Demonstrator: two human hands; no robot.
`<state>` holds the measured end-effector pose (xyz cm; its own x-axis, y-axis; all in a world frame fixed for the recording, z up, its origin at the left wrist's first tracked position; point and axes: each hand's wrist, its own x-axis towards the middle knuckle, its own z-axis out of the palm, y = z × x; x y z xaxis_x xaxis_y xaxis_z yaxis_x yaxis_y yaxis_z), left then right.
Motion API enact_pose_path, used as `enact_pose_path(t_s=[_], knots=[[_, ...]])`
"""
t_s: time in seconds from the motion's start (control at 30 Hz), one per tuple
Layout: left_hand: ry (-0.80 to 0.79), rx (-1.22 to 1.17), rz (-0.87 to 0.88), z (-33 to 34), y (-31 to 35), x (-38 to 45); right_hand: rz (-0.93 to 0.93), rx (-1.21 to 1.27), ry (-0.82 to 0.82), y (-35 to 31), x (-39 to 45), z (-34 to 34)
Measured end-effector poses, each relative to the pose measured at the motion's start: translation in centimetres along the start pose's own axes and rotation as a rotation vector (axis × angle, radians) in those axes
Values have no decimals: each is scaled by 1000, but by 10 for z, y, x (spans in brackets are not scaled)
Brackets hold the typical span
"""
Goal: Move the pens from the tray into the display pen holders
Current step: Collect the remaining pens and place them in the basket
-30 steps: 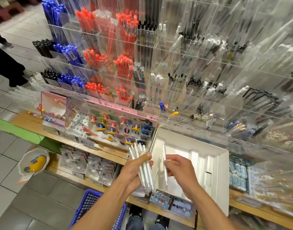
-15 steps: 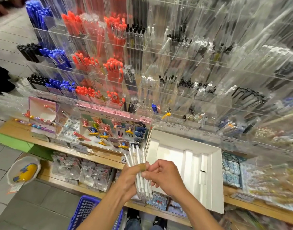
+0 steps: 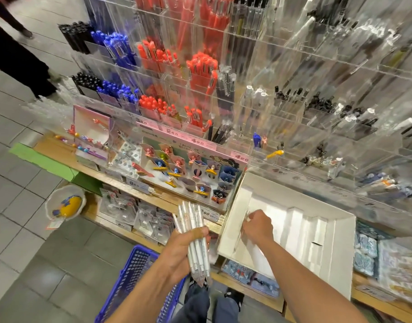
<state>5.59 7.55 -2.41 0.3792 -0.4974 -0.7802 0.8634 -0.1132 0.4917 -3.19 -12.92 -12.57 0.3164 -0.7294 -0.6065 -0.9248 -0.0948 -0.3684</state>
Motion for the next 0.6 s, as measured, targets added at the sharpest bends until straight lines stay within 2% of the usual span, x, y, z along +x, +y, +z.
enact_pose_path(t_s=[0.13,0.27,0.37,0.6], knots=[[10,-63,-12,-1,-1,-3,89,-11,-44,2,-4,-7],[-4,-80,-9,-4,-1,-7,93,21,-66,4,-7,-15],[-2,-72,9,-5,-3,-9,26,136,-64,11,-10,-22],[75,-24,89,9,-14,-25,-167,436,-275,14,-33,-54]])
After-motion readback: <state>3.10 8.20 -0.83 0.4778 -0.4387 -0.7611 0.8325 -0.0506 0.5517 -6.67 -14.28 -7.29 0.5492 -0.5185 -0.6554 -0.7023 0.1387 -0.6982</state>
